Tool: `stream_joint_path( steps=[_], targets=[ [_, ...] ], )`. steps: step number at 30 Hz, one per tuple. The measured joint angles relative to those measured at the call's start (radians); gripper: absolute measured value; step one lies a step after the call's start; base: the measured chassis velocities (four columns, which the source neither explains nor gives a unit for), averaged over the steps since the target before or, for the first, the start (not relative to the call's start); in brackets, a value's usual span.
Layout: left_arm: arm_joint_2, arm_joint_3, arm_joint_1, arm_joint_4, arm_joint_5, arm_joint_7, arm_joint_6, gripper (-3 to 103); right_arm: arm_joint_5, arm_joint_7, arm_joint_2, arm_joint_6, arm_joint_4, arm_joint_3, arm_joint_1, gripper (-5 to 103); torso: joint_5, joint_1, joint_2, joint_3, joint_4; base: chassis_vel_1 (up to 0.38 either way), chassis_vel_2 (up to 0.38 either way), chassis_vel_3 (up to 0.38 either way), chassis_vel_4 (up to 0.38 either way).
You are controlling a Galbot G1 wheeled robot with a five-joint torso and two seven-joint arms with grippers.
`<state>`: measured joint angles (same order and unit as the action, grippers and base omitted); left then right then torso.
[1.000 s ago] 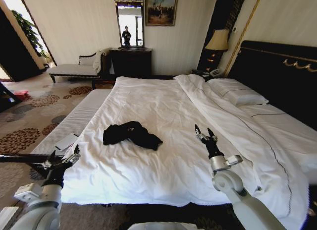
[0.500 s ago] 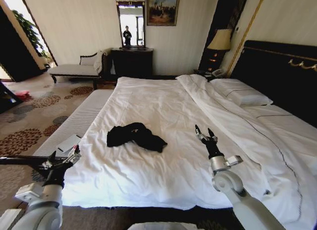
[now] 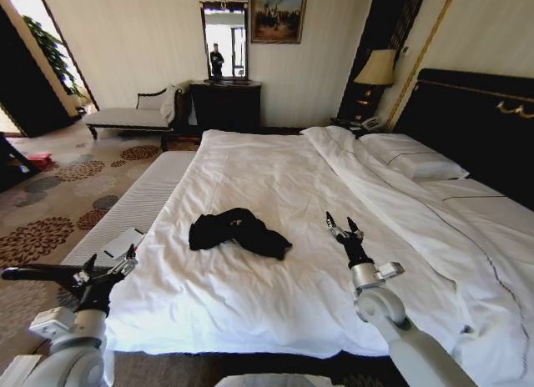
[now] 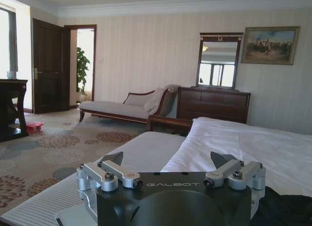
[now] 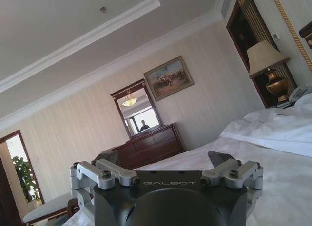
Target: Fold the clothes on the bed.
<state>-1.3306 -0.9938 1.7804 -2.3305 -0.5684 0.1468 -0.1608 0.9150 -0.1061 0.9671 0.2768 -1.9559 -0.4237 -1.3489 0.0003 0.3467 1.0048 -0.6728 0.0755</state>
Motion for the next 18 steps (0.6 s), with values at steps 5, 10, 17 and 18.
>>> stream_joint_path(
  steps=[5,10,17,18],
  targets=[
    [0.002,0.000,0.000,0.005,0.002,0.000,0.000,100,-0.005,0.010,0.005,0.004,0.014,0.016,0.009,100,-0.0005,0.000,0.000,0.000,-0.0004,0.000,0.000,0.000,0.000],
    [0.003,0.001,-0.001,0.010,0.002,0.000,0.000,100,-0.011,0.011,0.011,0.004,0.024,0.034,0.017,100,-0.0002,0.000,0.000,0.000,-0.0002,0.000,0.000,0.000,0.000],
    [0.006,-0.002,-0.005,0.020,0.003,0.000,0.000,100,-0.012,0.021,0.014,0.018,0.034,0.072,0.039,100,-0.0001,0.000,0.000,0.000,-0.0002,0.000,0.000,0.000,0.000],
    [0.006,-0.002,-0.005,0.020,0.003,0.000,0.000,100,-0.012,0.021,0.014,0.018,0.034,0.072,0.039,100,-0.0001,0.000,0.000,0.000,-0.0002,0.000,0.000,0.000,0.000]
  ],
)
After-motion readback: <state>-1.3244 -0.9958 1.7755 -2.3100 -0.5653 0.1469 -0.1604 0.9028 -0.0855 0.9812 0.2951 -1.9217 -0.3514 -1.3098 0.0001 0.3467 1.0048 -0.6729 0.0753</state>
